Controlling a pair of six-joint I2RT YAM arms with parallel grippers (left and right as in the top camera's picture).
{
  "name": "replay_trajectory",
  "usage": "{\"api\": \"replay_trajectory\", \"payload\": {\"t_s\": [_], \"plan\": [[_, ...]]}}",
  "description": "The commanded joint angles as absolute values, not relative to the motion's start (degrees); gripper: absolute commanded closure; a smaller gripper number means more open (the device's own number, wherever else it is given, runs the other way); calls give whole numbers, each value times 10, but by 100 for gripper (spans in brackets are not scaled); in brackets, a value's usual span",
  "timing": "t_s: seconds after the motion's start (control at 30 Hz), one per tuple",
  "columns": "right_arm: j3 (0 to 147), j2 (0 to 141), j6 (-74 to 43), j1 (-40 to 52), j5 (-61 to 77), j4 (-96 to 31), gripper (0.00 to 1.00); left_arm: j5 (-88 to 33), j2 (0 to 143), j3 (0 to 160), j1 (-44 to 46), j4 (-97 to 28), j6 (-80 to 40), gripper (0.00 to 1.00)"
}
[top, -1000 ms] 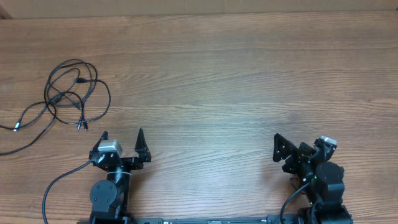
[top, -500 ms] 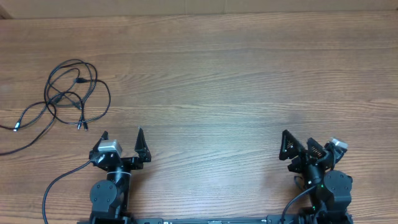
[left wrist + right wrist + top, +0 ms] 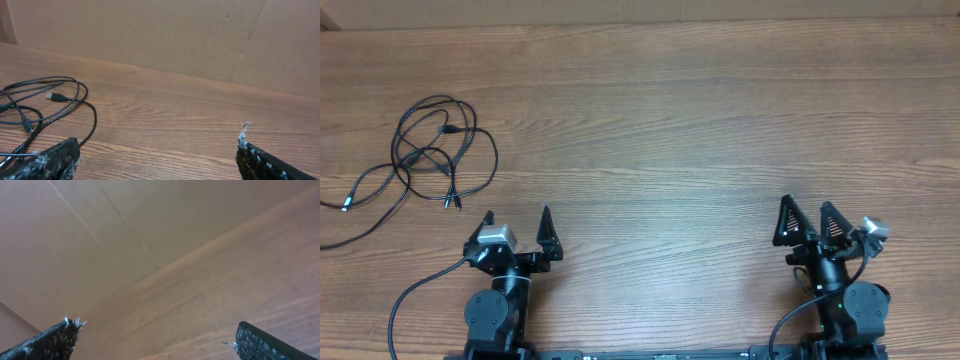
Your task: Untangle cables
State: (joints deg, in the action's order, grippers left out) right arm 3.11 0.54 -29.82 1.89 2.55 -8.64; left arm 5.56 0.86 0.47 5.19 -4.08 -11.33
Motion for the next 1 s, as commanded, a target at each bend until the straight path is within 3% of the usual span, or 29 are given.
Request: {"api": "replay_trajectory", "payload": {"t_s": [0.0,0.37,0.63,0.8,0.97], "plan": [[22,1,-298,16,22,-83,0,51,3,3,47,-41,-98,0],[22,1,-298,15,22,-73,0,51,3,3,47,-41,-98,0],[22,1,-298,15,22,56,0,51,3,3,47,-41,-98,0],[4,1,-298,15,22,46,0,51,3,3,47,-41,-98,0],[4,1,-298,13,22,-46,0,51,3,3,47,-41,-98,0]]}}
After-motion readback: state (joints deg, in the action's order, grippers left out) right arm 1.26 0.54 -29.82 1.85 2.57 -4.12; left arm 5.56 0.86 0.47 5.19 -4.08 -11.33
